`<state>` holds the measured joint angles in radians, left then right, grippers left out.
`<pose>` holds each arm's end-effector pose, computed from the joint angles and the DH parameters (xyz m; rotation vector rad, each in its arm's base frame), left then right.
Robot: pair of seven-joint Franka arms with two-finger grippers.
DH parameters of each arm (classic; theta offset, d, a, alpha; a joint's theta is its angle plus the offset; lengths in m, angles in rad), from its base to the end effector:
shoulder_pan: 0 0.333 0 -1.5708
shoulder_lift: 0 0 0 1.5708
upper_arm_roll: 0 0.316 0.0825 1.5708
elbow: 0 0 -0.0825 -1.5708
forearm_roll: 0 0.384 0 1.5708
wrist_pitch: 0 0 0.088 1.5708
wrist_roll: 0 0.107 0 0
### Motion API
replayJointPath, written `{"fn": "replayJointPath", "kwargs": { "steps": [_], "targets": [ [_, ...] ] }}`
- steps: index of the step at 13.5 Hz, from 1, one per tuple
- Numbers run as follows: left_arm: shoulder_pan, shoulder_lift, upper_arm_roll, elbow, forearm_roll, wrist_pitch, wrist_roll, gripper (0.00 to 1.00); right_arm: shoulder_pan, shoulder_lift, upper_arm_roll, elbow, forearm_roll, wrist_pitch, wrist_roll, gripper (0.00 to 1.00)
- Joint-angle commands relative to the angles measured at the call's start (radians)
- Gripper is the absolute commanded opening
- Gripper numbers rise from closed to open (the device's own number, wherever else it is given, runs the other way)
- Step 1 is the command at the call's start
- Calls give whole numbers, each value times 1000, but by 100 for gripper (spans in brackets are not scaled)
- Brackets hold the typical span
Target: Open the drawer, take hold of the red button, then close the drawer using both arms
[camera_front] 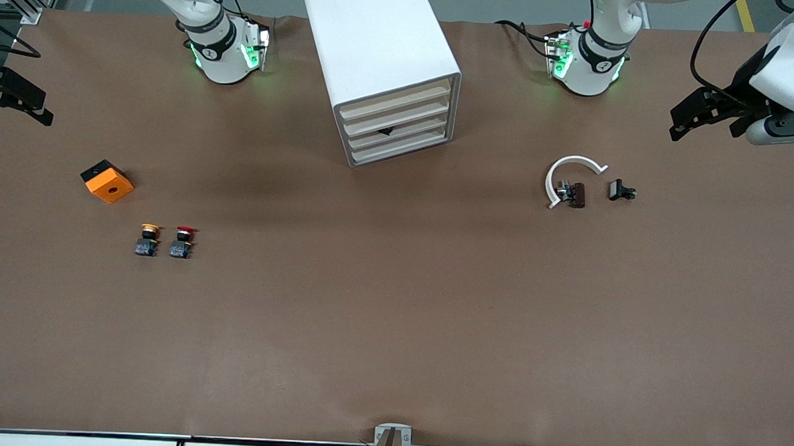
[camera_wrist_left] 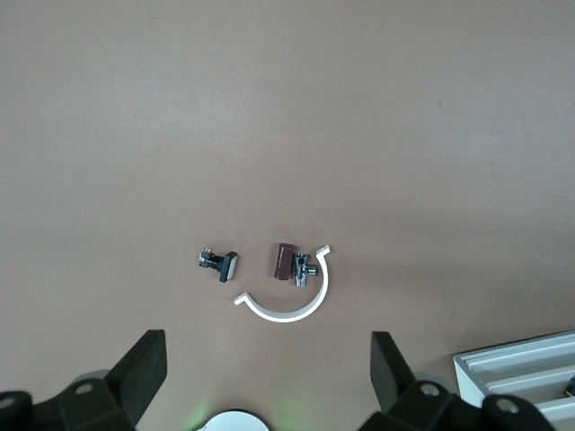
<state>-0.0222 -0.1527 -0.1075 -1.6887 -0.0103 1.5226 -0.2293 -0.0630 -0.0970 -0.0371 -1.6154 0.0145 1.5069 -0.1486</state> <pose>0.4963 -0.0704 0.6450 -3.1291 -0.1574 0.0203 0.5149 -0.0511 0.6500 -3.1212 -0.0773 0.0144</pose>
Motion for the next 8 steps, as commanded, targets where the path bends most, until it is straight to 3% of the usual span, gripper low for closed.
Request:
{"fn": "replayJointPath", "kwargs": {
  "steps": [1, 8],
  "targets": [
    [10, -16, -5, -11, 20, 19, 15, 100, -18, -36, 5, -37, 18, -2, 0, 100],
    [11, -13, -11, -13, 62, 67, 62, 100, -31, -50, 3, -64, 15, 13, -6, 100]
  ]
}}
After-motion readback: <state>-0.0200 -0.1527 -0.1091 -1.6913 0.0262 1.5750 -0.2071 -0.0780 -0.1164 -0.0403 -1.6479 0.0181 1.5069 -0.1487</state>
